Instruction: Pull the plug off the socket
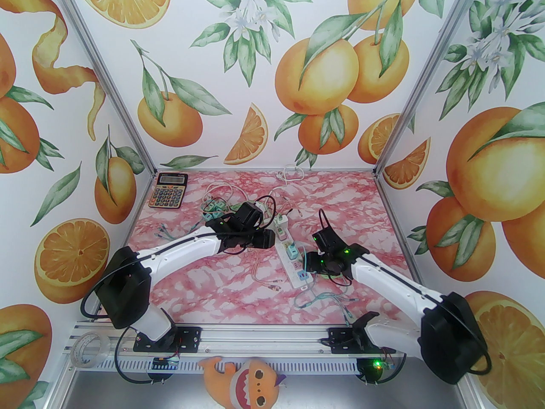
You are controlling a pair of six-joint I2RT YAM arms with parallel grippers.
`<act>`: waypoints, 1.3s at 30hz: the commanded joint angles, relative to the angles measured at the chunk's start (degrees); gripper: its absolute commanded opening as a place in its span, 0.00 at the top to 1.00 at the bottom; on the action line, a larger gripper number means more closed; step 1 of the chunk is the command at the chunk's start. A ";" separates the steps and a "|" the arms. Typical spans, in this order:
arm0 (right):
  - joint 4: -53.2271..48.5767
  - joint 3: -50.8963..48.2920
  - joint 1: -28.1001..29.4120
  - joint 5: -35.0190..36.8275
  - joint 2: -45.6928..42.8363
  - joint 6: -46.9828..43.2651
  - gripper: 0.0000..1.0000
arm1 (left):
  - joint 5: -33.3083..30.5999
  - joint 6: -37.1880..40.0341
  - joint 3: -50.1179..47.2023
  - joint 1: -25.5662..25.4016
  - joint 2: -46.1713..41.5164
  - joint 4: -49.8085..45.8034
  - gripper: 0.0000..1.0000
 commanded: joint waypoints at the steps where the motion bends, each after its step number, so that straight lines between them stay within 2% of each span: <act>1: -2.03 0.62 -1.23 6.73 1.64 1.12 0.41 | -1.74 0.86 0.29 -0.24 -2.87 1.04 0.37; 4: -4.69 1.01 -3.26 11.77 2.26 2.01 0.42 | -2.16 1.46 0.80 -0.70 -2.87 0.34 0.37; 9: -6.39 1.96 -8.14 12.29 4.24 3.30 0.45 | -2.09 1.67 0.91 -0.97 -1.68 -0.64 0.37; 14: -4.87 2.98 -8.17 6.30 -0.25 -0.05 0.38 | -1.51 2.31 0.72 -1.59 -0.18 -1.10 0.37; 19: -3.79 2.84 -8.09 1.05 -7.31 -0.34 0.37 | -0.81 2.79 0.88 -2.37 2.71 -0.75 0.37; 28: -4.41 2.89 -7.47 -2.05 -12.14 -1.36 0.35 | -0.47 3.69 0.28 -2.66 6.99 -0.53 0.37; 33: -3.12 2.99 -4.75 -2.51 -12.65 -2.42 0.35 | -0.64 3.30 -1.89 -3.89 3.98 -0.43 0.38; 37: -0.71 2.51 -2.59 -3.20 -11.66 -2.31 0.39 | -2.60 1.76 -2.38 -6.20 0.85 0.73 0.40; 39: 0.60 1.99 -2.20 -3.76 -10.78 -1.76 0.48 | -3.81 0.98 -1.88 -7.48 0.45 1.65 0.41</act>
